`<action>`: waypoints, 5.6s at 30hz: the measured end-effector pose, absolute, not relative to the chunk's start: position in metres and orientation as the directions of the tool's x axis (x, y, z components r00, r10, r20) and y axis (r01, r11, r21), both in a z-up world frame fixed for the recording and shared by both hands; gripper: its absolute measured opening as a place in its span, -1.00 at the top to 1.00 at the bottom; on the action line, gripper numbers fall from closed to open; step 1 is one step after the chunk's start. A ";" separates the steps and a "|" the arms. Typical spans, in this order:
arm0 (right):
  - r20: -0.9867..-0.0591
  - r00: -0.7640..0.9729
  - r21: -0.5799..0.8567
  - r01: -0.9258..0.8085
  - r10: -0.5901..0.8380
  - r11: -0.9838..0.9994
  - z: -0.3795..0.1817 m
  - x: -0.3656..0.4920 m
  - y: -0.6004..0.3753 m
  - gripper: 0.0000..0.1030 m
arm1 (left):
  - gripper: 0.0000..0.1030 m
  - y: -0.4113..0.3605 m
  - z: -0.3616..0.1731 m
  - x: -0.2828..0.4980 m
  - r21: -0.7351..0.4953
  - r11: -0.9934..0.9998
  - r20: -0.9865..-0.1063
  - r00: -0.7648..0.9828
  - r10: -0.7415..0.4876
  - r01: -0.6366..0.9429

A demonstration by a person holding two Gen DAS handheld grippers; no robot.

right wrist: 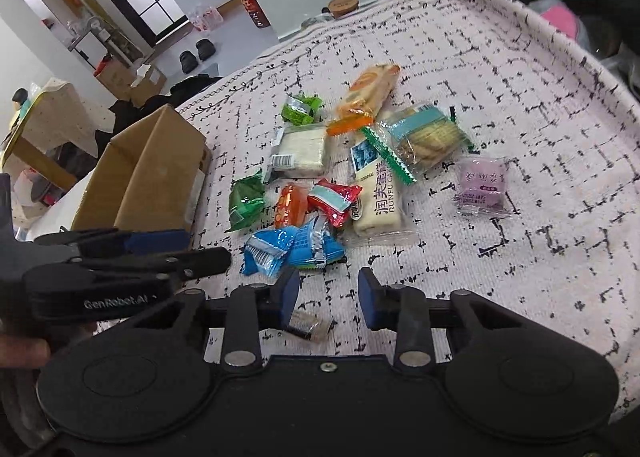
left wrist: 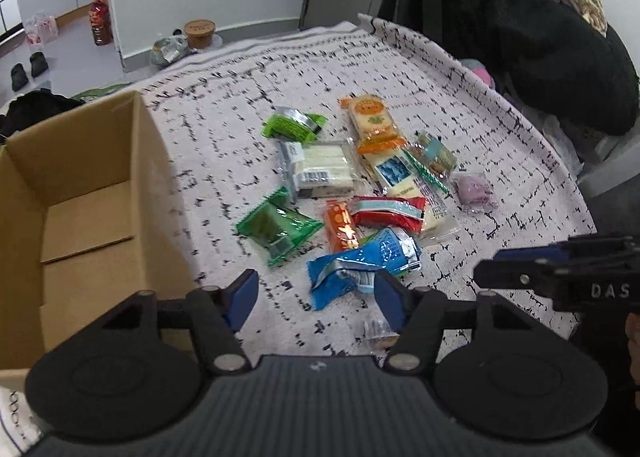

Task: Organize snacks
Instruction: 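Move the left gripper to the blue snack packet and close on it, then carry the blue packet with the left gripper over the box and release, then move the left gripper to the clear bar packet and grasp it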

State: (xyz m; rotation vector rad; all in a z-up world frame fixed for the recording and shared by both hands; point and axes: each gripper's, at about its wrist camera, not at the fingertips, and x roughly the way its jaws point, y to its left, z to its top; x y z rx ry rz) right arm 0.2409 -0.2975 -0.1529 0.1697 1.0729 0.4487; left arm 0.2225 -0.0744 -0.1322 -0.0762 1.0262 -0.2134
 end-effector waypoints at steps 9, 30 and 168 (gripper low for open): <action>-0.808 0.369 0.399 -0.233 0.460 0.887 -0.175 0.268 -0.299 0.35 | -0.15 -0.089 -0.158 0.251 -0.180 0.974 -0.864 0.450 -0.224 0.139; -0.787 0.326 0.507 -0.142 0.524 0.850 -0.206 0.290 -0.284 0.37 | 0.21 -0.090 -0.187 0.268 -0.223 0.974 -0.898 0.380 -0.221 0.039; -0.660 0.707 0.173 -0.186 0.254 0.967 -0.101 0.208 -0.315 -0.99 | -1.00 -0.030 -0.082 0.182 -0.179 0.984 -0.737 0.662 -0.135 0.001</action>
